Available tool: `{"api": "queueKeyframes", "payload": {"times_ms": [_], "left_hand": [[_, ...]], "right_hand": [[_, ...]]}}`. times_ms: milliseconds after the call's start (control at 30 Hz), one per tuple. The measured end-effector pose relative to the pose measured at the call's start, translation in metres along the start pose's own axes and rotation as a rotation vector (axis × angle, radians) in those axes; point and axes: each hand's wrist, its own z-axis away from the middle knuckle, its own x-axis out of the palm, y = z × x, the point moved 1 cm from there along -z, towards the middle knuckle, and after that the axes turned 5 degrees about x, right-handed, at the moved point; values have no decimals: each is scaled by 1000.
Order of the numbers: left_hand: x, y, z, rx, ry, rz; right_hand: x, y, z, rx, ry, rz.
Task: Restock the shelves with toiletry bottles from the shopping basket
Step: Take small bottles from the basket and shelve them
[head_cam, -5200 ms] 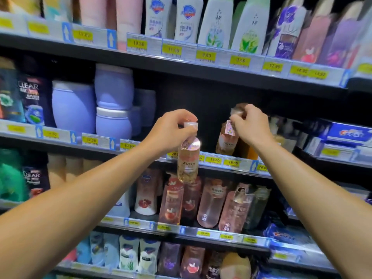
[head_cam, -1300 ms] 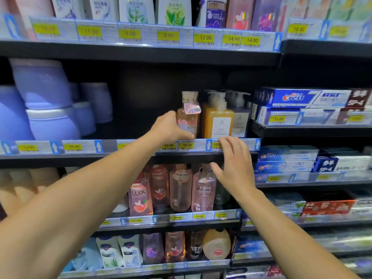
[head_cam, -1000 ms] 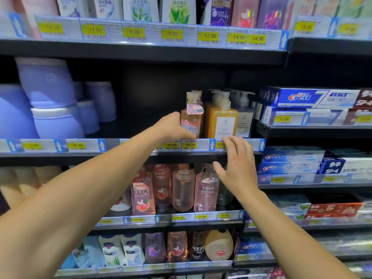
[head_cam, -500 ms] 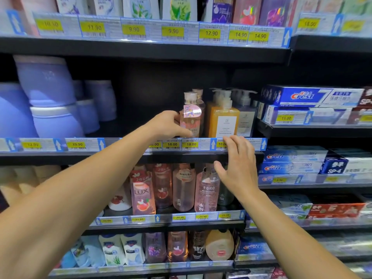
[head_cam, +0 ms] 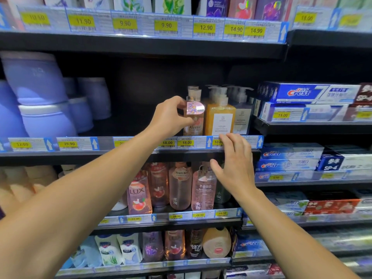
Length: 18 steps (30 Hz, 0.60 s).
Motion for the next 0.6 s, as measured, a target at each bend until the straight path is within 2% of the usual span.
{"api": "queueKeyframes", "payload": {"times_ms": [200,600], "left_hand": [[13,-2,-10,-41,46,-6],[28,-8,-33,-173,28,-54]], "right_hand": [[0,0,0,4,-1,-5],[-1,0,1,7,-17,-33]]}}
